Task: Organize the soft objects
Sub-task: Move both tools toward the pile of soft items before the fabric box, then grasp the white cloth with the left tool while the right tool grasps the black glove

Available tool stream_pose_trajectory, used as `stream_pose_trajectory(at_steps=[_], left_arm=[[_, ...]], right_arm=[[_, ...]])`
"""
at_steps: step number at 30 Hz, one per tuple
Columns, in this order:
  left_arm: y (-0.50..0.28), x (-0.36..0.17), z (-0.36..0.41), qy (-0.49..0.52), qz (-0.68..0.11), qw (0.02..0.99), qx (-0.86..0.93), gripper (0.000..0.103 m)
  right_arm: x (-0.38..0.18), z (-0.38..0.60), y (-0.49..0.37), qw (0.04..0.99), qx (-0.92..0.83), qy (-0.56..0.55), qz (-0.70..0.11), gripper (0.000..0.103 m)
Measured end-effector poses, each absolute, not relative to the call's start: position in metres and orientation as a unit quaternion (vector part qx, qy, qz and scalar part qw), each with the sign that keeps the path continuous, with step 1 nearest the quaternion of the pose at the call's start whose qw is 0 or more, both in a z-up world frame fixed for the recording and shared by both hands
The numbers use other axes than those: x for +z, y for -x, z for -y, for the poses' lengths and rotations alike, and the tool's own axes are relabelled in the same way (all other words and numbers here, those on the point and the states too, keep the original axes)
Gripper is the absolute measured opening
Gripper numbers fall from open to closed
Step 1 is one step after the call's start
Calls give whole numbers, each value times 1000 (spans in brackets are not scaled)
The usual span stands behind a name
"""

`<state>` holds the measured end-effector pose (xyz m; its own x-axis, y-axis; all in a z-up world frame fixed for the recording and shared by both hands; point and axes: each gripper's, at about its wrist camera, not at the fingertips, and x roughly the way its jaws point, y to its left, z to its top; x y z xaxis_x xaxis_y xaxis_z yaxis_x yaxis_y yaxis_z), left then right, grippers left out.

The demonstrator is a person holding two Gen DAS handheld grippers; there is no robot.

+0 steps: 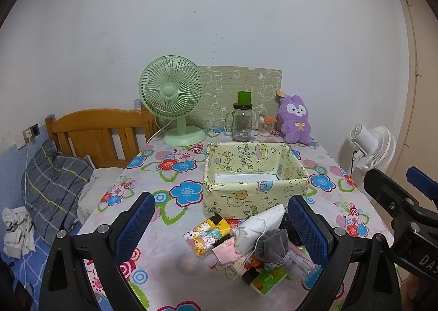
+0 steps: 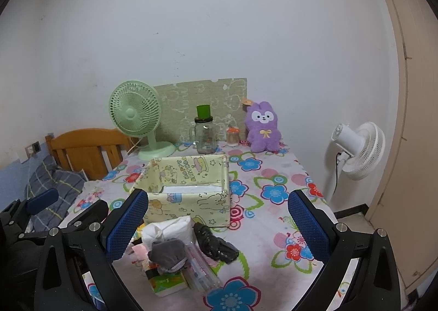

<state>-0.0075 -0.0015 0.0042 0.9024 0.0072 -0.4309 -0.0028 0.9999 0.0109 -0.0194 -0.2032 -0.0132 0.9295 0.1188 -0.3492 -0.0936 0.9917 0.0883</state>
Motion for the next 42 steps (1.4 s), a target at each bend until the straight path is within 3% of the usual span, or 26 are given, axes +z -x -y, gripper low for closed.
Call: stream_pose_trajectory(at_steps=[24, 42], left_arm=[[-2, -10, -1, 7, -239, 971, -2, 98], [-24, -48, -7, 20, -289, 957, -25, 90]], right_arm=[[-23, 202, 11, 980, 65, -43, -184, 100], [-59, 187, -17, 969, 79, -44, -228, 95]])
